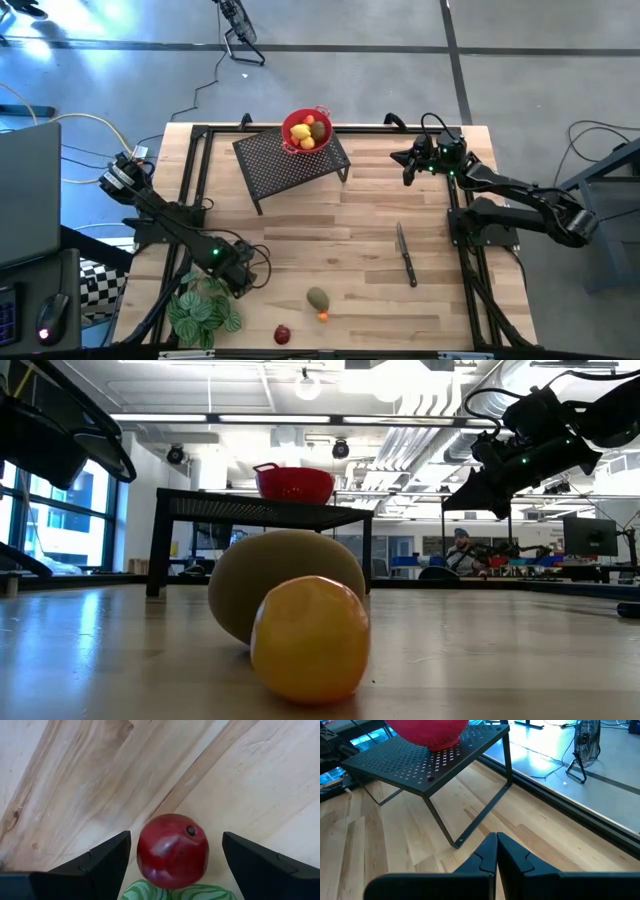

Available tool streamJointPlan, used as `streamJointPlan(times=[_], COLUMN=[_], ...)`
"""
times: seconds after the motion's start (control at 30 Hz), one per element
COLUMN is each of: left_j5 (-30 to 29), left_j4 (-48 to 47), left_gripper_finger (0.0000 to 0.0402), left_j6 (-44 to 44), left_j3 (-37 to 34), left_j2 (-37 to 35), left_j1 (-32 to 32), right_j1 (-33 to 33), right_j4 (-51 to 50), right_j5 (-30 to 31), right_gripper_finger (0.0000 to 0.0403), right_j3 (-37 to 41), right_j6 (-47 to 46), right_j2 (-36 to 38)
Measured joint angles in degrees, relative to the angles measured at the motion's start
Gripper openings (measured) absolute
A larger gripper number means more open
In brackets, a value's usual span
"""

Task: Pick & Place Fruit
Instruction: Put the top pomegranate into the red strainer bowl on the shelf

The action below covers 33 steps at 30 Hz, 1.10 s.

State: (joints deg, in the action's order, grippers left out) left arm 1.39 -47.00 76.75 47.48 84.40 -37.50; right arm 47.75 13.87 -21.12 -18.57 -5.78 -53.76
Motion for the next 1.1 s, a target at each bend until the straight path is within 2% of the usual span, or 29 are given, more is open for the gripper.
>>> streamJointPlan(times=[0.9, 1.1], left_j5=[0.83, 0.83], left_j4=[-0.92, -0.91], left_gripper_finger=[0.0305, 0.0274], left_j6=[0.02, 0.02], left_j3=[0.00, 0.00], left_j2=[0.00, 0.00], left_j1=[0.00, 0.00], right_j1=[-0.01, -0.01], right_j4=[-0.17, -0.17], right_j5=[0.00, 0.00], right_gripper_finger=[0.0002, 0.0002], right_j3=[0.00, 0.00], right_j6=[0.02, 0.02], right_j2=[0.00, 0.00])
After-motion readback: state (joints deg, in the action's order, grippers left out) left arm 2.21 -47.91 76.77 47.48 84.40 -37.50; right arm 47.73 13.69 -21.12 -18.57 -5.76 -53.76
